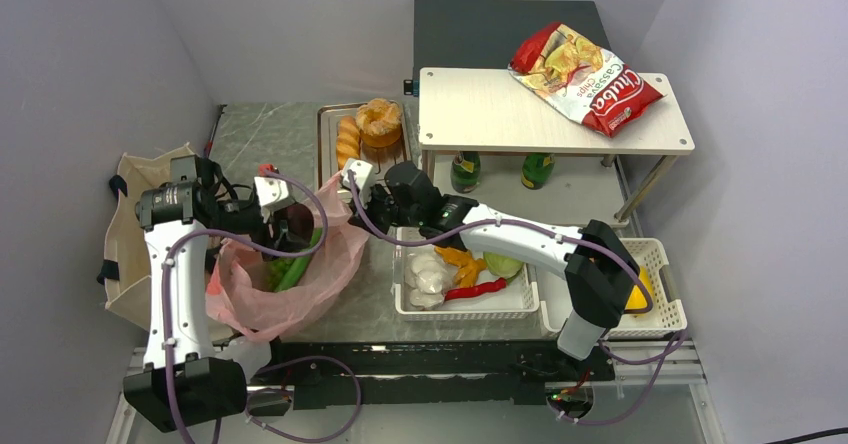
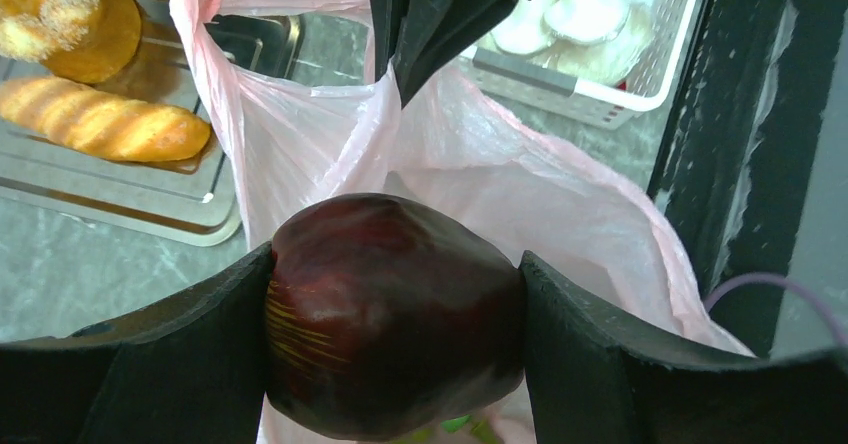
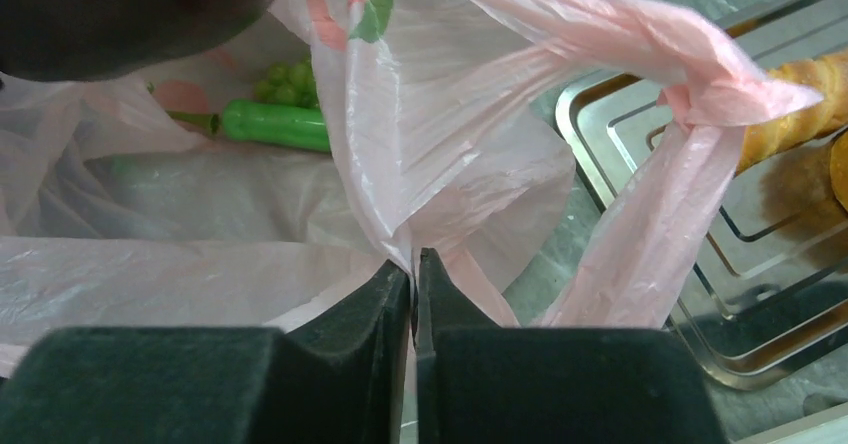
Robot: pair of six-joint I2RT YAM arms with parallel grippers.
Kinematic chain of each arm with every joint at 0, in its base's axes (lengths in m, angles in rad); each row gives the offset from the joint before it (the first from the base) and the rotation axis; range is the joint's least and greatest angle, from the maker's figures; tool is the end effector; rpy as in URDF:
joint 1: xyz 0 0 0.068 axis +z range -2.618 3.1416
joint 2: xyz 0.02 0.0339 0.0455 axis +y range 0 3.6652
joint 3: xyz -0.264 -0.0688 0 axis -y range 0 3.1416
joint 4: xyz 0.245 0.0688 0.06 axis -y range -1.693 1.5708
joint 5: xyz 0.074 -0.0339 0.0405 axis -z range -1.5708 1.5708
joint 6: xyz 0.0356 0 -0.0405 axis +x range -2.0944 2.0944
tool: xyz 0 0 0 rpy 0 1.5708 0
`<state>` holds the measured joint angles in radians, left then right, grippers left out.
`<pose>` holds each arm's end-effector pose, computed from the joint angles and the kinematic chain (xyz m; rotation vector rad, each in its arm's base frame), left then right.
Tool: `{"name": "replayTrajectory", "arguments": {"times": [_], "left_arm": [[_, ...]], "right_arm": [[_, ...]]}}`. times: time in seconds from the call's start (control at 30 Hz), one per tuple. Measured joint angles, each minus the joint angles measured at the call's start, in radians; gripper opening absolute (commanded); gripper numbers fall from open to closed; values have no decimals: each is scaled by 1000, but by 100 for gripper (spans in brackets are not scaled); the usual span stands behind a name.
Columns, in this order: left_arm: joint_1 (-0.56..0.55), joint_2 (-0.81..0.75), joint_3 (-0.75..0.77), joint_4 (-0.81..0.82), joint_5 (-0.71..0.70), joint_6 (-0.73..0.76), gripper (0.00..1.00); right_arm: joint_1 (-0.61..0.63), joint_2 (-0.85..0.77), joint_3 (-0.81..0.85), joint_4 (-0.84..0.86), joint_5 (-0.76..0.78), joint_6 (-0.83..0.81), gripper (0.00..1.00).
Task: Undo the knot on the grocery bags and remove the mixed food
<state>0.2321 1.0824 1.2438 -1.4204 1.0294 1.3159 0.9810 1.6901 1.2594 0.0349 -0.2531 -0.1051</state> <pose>0.1594 0.0063 0.3573 1.2661 1.7345 -0.6301 0.2146 0.3367 0.2860 -1.2012 1.6559 0.8105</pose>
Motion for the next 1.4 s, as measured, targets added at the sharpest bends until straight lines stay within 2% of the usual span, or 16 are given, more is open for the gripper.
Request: {"name": "replayTrajectory", "arguments": {"times": [0.07,0.2,0.3,0.4,0.63,0.8,1.0,1.13,1.4], "left_arm": [[11,-6,-24,12,21,-27,5],[20,-14,-42,14,64,-45,5],[-12,-25,-7,-15,98,-33,4],[-98,-78,20,-9,107,-28,2],[-228,-329,-17,149,104,-129,0],[-296,-375,-60,274,95,-167,0],[-489,-325,-117,449,27,-248,0],[-628,-313,-174,697,-72,-343,0],[-747,-294,-242,1077,-245,-451,0]], "right_arm": [[-2,0,11,-16,-15,-3,17],[-9,-2,29,-37,-33,-2,55],[-17,-2,53,-66,-55,1,61],[-29,-3,90,-95,-82,13,65],[-75,-109,121,-156,-191,45,89],[-89,-262,121,-238,-227,43,91],[-90,-415,124,-310,-216,38,99],[-97,-457,161,-393,-226,74,100],[-101,-459,138,-380,-230,233,100]]}}
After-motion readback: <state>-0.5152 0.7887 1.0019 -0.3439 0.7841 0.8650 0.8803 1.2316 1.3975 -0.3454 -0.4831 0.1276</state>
